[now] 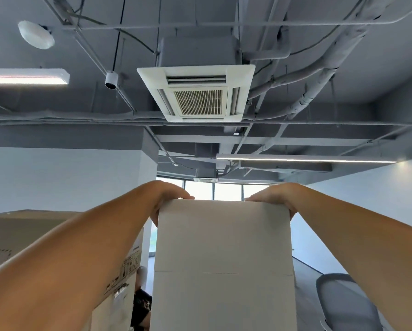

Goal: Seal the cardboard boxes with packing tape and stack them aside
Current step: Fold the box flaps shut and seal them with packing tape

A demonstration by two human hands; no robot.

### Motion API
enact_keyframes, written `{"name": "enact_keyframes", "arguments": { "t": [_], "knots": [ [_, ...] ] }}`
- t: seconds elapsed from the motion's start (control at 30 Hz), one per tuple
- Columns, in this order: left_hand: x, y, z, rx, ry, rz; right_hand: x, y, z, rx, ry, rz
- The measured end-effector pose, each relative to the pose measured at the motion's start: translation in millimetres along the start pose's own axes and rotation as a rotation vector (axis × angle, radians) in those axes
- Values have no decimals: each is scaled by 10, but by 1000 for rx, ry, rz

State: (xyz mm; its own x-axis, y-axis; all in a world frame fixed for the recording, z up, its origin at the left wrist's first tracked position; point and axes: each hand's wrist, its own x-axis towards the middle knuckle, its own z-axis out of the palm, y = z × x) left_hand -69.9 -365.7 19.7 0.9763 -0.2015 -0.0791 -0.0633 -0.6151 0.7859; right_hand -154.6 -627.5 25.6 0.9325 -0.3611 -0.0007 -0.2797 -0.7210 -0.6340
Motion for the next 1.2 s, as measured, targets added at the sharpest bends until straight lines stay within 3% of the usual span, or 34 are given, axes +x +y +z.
{"name": "enact_keyframes", "arguments": {
  "t": [0.23, 0.4, 0.67, 0.93, 1.2],
  "knots": [
    [-217, -119, 50, -148, 105, 154, -122, 105, 37, 36, 254, -121],
    [-372, -265, 74, -305, 287, 352, -375, 168, 156, 46, 419, -272],
    [-1028, -867, 185, -290, 497, 583, -1207, 379, 692, 66, 649, -381],
    [-1846, -1892, 243, -293, 528, 634, -2312, 536, 1527, 89, 732, -434],
    [-2313, -3040, 610, -377, 474, 552, -2923, 905, 2500, 114, 677, -408]
  ]
}}
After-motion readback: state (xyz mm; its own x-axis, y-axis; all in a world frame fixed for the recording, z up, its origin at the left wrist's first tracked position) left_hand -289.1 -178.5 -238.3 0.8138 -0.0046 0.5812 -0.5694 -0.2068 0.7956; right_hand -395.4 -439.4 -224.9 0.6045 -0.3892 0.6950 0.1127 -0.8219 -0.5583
